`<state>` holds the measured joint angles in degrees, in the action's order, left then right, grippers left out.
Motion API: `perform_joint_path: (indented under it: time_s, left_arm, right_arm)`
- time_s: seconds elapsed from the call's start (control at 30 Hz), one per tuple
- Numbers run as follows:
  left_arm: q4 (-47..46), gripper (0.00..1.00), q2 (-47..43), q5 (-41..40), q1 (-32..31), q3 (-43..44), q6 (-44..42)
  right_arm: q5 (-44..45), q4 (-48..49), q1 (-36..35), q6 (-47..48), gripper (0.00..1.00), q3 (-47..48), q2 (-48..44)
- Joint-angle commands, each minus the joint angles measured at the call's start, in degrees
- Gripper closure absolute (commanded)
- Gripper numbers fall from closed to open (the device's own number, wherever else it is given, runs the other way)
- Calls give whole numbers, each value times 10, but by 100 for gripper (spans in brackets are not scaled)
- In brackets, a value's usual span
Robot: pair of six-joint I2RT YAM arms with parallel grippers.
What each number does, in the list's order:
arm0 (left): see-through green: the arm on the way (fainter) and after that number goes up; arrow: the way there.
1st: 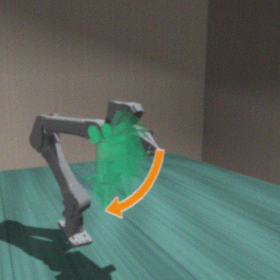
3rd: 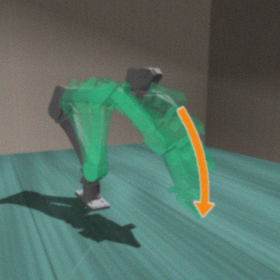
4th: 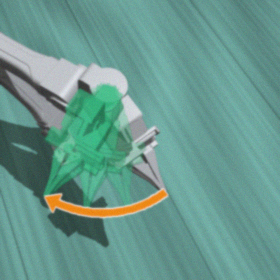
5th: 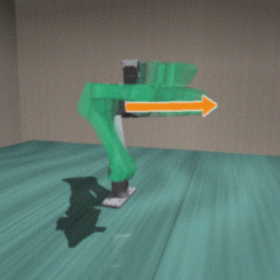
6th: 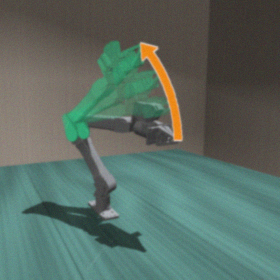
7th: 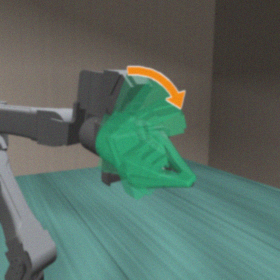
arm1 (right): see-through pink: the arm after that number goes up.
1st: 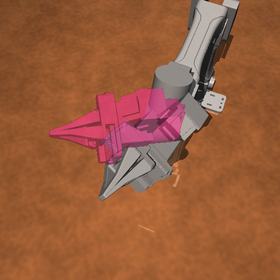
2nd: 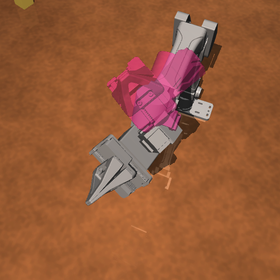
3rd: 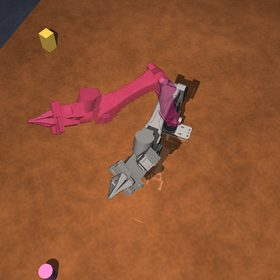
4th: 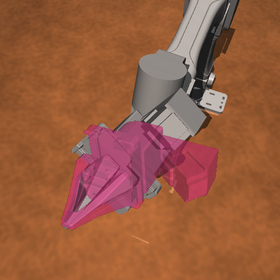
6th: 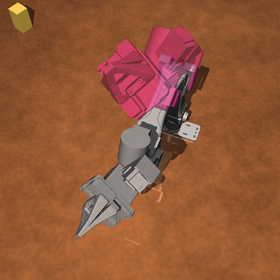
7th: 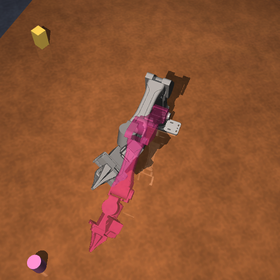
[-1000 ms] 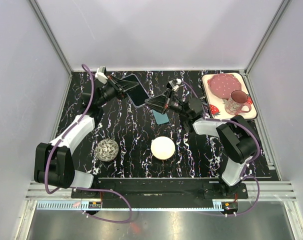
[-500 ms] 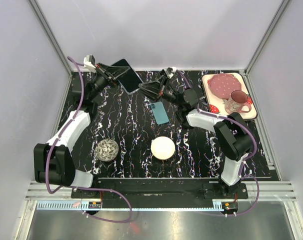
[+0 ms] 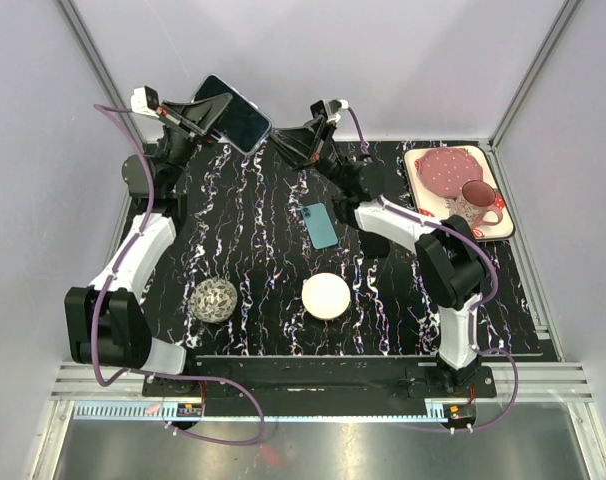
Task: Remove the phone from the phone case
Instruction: Remove the phone case from the phone.
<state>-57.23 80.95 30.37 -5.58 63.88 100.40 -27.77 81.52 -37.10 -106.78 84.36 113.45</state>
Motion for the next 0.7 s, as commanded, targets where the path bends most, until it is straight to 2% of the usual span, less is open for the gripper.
perform_joint_path:
  time_s: [0.0,0.2,0.57,0.67]
  left_arm:
    - [-145,100,-40,96,-31,43,40]
    - [-129,100,-54,101,-31,43,29]
    - [-147,100,-53,103,-31,27,45]
    - [-118,100,-54,121,-30,23,37]
  right_arm:
    - [117,82,-11,-221,100,52,23]
    - [111,82,-11,-202,100,57,20]
    - [78,80,-2,-130,100,-41,-33]
    - [52,43,19,-79,84,-112,-80]
